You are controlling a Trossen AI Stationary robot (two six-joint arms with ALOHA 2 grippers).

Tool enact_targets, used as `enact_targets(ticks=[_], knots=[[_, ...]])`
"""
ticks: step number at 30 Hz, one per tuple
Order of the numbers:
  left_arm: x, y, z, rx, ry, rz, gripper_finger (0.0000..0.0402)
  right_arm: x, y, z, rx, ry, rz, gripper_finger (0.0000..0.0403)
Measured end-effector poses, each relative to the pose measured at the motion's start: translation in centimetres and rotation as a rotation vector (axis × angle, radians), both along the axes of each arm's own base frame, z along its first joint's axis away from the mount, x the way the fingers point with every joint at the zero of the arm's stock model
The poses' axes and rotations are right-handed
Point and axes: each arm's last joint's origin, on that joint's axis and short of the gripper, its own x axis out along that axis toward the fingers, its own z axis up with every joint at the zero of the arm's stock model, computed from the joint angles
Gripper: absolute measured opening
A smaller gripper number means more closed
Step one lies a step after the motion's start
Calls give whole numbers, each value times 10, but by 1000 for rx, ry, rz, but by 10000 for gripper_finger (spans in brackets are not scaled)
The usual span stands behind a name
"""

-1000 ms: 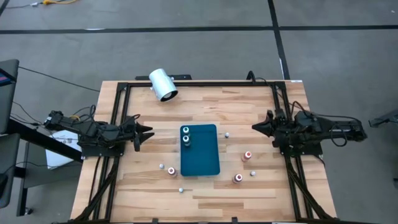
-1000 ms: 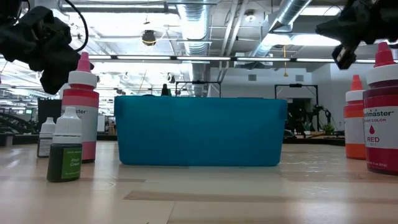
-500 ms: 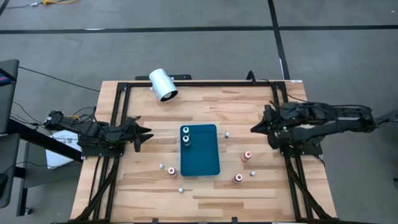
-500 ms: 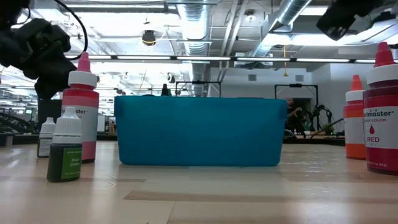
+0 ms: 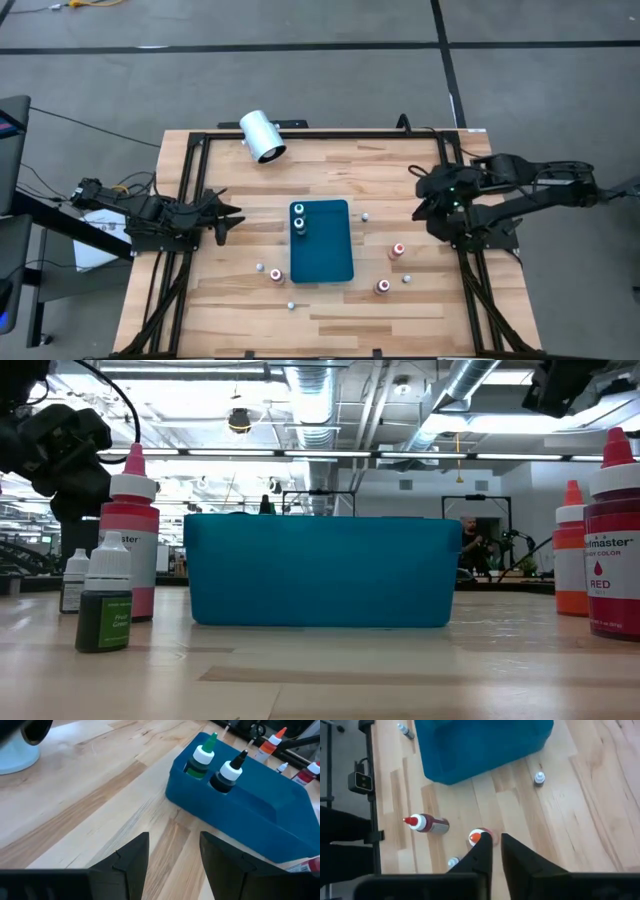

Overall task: Pick & Place food coloring
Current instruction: Put the large orange food coloring bottle into the blue bin

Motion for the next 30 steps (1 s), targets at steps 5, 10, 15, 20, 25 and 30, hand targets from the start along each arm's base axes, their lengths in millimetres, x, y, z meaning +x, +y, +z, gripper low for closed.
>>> enact_targets(ticks=[5,10,15,20,25,30], knots=[[-1,0,-1,2,12,1,167,16,2,-9,38,112,24,90],[-1,0,-2,4,18,1,167,35,7,-23,103,212,91,144],[-1,0,-2,5,19,0,167,49,13,-38,100,319,144,188],[-1,0,-2,7,27,1,167,60,17,-50,96,389,155,216],[-1,0,-2,8,29,1,167,70,22,-62,75,450,169,225],[-2,0,-3,9,33,0,167,77,29,-72,46,499,193,226]])
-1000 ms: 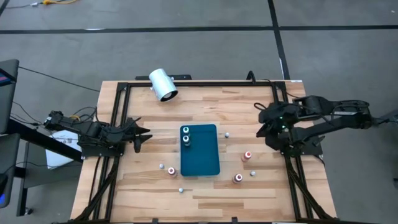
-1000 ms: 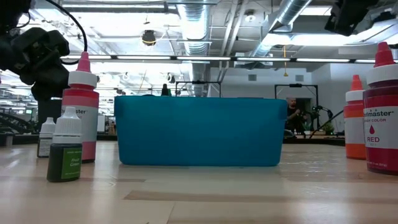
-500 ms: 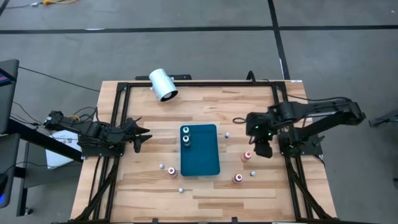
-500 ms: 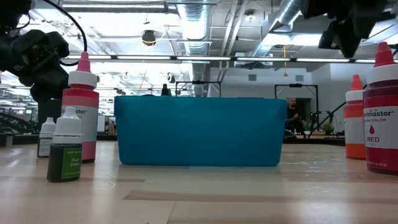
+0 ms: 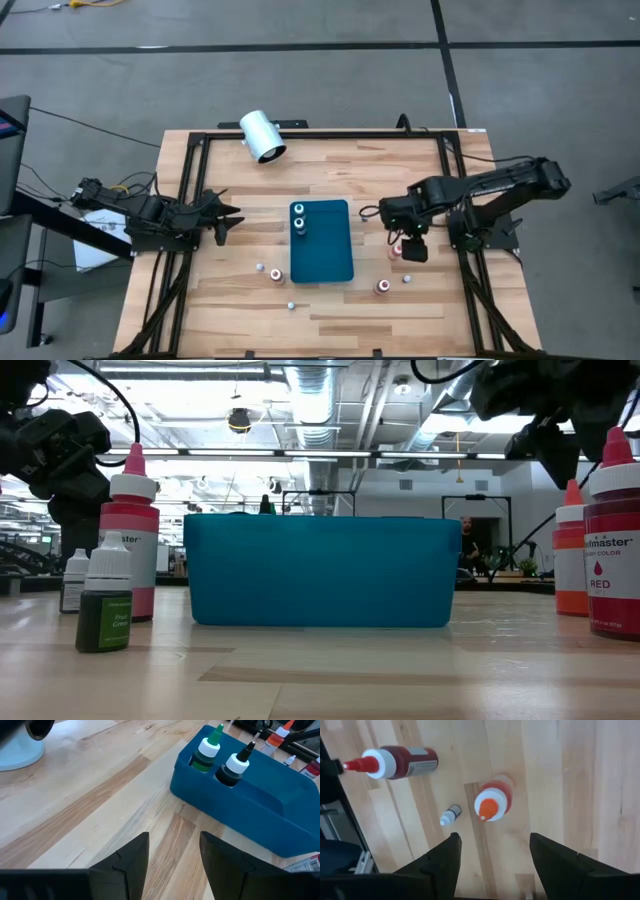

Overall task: Pick & Place food coloring
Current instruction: Put the large orange food coloring bottle into the blue bin

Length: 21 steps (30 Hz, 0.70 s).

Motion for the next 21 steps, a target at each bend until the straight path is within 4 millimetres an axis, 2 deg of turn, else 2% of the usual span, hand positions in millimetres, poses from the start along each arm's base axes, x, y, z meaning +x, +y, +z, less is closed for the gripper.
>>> enact_targets(ticks=[11,21], knots=[[-1,0,-1,-4,14,-13,167,19,13,-20,-19,5,45,226],[-1,-1,-1,-16,22,-37,167,32,15,-41,-38,77,45,222]])
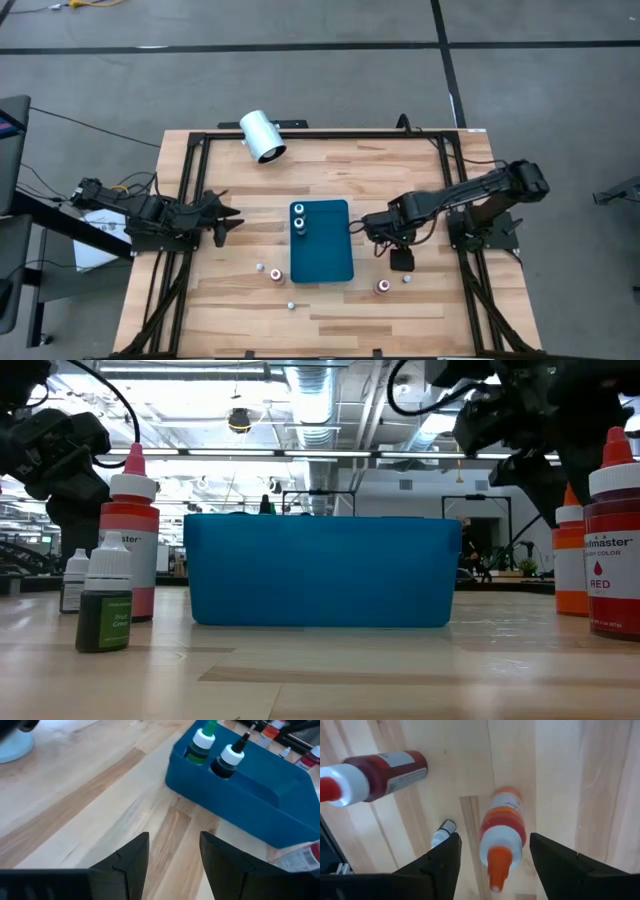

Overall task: Pick & Place food coloring
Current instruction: Put the large orange food coloring bottle into the blue bin

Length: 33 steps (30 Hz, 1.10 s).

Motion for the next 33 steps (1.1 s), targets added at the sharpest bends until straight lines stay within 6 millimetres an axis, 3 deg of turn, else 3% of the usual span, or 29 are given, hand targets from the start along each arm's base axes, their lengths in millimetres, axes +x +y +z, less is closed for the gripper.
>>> enact_targets(ticks=[6,21,33], knots=[[0,-1,-1,-10,8,-20,167,5,1,-11,-8,42,20,207],[0,-1,-1,11,18,-33,167,4,-1,-8,-49,18,24,119],[0,-1,-1,17,20,-34,167,3,-1,-8,-48,28,23,114]])
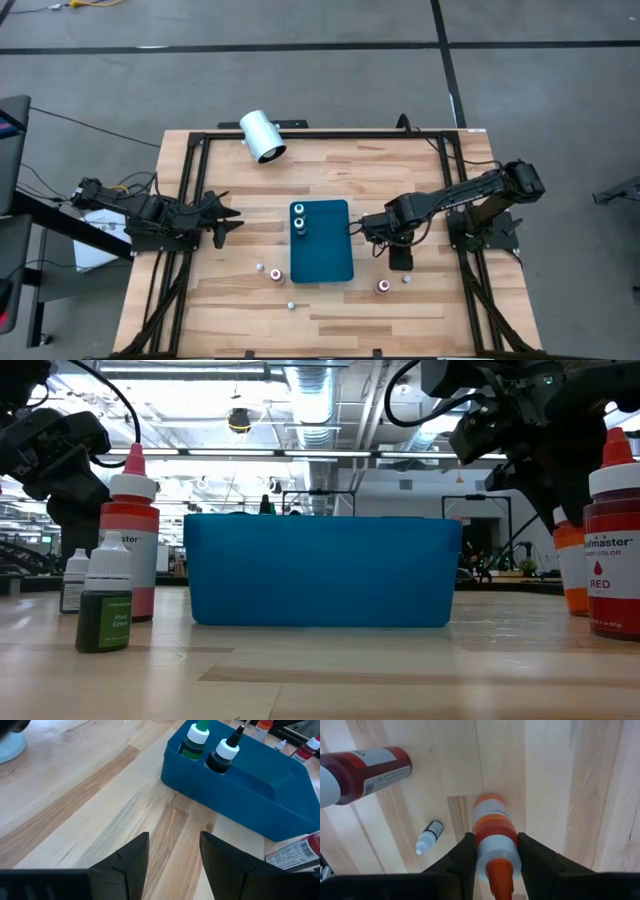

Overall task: Pick & Place food coloring
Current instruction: Put the large orange food coloring bottle into the blue bin

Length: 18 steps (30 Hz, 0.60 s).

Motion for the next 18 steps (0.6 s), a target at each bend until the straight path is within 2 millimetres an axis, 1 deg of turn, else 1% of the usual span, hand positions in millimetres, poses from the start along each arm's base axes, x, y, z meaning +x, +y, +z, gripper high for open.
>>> enact_targets(ticks=[4,9,14,18], knots=[[0,0,0,0,0,0,167,-3,-1,2,0,-4,0,113],[0,0,0,0,0,1,167,-11,-3,18,-4,3,-2,114],[0,0,0,0,0,1,167,-12,-5,47,5,-49,-10,111],[0,0,0,0,0,2,167,-6,-6,76,-4,-160,7,115]])
